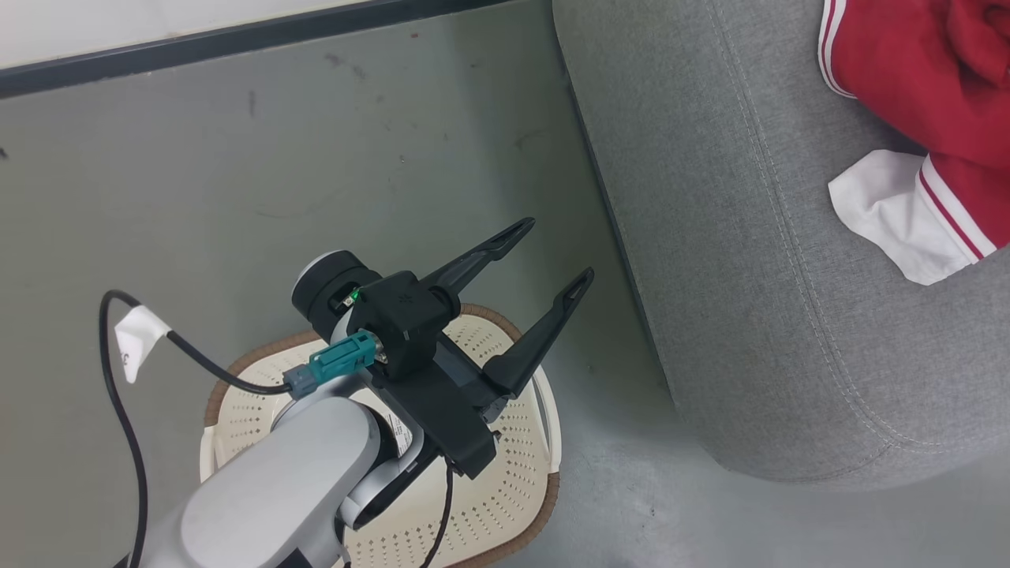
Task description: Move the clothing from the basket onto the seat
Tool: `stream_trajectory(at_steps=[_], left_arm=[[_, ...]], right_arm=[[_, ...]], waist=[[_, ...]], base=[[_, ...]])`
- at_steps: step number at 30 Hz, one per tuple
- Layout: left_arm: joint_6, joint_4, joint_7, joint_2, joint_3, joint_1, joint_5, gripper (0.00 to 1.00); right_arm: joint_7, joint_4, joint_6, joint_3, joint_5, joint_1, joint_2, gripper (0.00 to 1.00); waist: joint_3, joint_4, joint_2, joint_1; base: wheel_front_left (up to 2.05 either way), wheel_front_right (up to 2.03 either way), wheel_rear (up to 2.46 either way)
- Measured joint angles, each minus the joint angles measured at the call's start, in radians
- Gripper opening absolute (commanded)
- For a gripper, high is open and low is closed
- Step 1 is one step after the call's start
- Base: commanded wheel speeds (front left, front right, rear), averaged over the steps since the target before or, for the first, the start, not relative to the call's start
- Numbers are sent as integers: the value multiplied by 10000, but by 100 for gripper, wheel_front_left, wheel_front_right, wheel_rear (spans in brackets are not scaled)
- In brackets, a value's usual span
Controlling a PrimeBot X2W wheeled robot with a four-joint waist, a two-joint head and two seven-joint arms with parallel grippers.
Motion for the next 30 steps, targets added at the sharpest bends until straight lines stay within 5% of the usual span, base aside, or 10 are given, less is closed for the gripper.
stream_trajectory(at_steps=[10, 11, 12, 13, 30], left_arm=[[-15, 173, -111, -52, 12, 0, -19, 100], [-15, 192, -142, -61, 13, 1, -19, 100], [-25, 242, -194, -82, 19, 1, -25, 100], [-82, 299, -203, -96, 25, 2, -29, 100], [-182, 1093, -834, -301, 205, 381, -460, 100]], right_arm=[[690, 1172, 19, 418, -90, 20, 466, 0], [723, 1243, 52, 437, -90, 20, 477, 12], [782, 1290, 59, 456, -90, 16, 483, 47], [840, 1333, 61, 477, -90, 5, 500, 97], [1795, 1645, 92, 1649, -596, -210, 823, 100]], waist=[[-171, -39, 0, -1], [-193, -40, 0, 0], [-218, -39, 0, 0], [-249, -35, 0, 0], [-1274, 42, 0, -1]], base=[[0, 0, 0], [0, 0, 0], [0, 0, 0], [0, 0, 0], [0, 0, 0]])
